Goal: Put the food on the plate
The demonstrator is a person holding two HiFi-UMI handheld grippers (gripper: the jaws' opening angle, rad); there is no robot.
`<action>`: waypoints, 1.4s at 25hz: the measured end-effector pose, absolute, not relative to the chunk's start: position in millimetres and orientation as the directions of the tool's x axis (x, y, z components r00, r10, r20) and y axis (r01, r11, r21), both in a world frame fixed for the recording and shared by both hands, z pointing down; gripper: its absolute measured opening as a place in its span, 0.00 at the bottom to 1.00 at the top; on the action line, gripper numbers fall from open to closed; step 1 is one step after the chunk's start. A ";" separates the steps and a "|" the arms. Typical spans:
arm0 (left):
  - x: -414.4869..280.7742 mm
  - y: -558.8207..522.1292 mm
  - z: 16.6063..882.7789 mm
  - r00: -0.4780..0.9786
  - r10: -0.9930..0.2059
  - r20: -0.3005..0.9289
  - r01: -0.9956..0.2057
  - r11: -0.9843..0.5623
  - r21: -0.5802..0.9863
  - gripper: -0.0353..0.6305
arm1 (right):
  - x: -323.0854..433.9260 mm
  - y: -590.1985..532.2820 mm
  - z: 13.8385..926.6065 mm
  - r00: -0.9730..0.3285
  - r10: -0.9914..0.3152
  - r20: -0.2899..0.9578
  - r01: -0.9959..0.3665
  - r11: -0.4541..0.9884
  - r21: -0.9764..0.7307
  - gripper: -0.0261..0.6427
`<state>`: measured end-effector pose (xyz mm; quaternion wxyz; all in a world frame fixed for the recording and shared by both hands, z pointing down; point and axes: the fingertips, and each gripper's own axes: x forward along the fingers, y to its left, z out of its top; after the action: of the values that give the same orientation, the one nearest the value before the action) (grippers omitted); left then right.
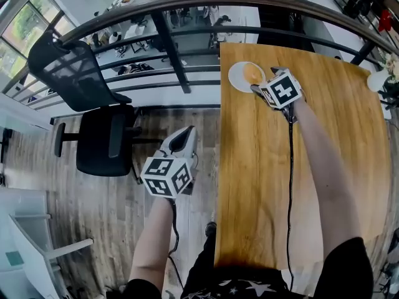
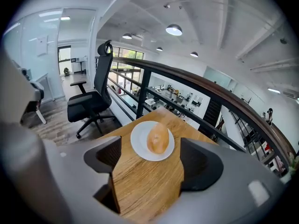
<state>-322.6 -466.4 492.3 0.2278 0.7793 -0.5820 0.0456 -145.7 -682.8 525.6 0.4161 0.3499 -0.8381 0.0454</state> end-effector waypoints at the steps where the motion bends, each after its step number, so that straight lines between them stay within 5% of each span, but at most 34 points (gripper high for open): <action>1: -322.1 -459.2 491.4 0.322 -0.887 0.331 -0.928 -0.225 0.298 0.06 | -146.1 -675.0 523.2 -0.416 -0.553 0.722 -0.629 0.749 0.211 0.64; 16: -293.9 -345.8 447.3 0.403 -0.872 0.278 -0.903 -0.329 0.277 0.06 | -132.6 -525.8 461.7 -0.524 -0.586 0.617 -0.675 0.728 0.119 0.61; 26: -279.2 -288.7 440.1 0.483 -0.844 0.232 -0.863 -0.416 0.286 0.06 | -101.8 -417.5 421.4 -0.601 -0.670 0.435 -0.760 0.648 -0.053 0.46; 35: -237.0 -238.3 448.2 0.546 -0.798 0.256 -0.828 -0.465 0.314 0.06 | -57.4 -325.1 426.8 -0.604 -0.673 0.426 -0.767 0.635 -0.085 0.38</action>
<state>-237.0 -238.3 448.2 0.2039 0.8551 -0.4752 0.0366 -57.4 -325.1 426.8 0.1804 0.4065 -0.8861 0.1304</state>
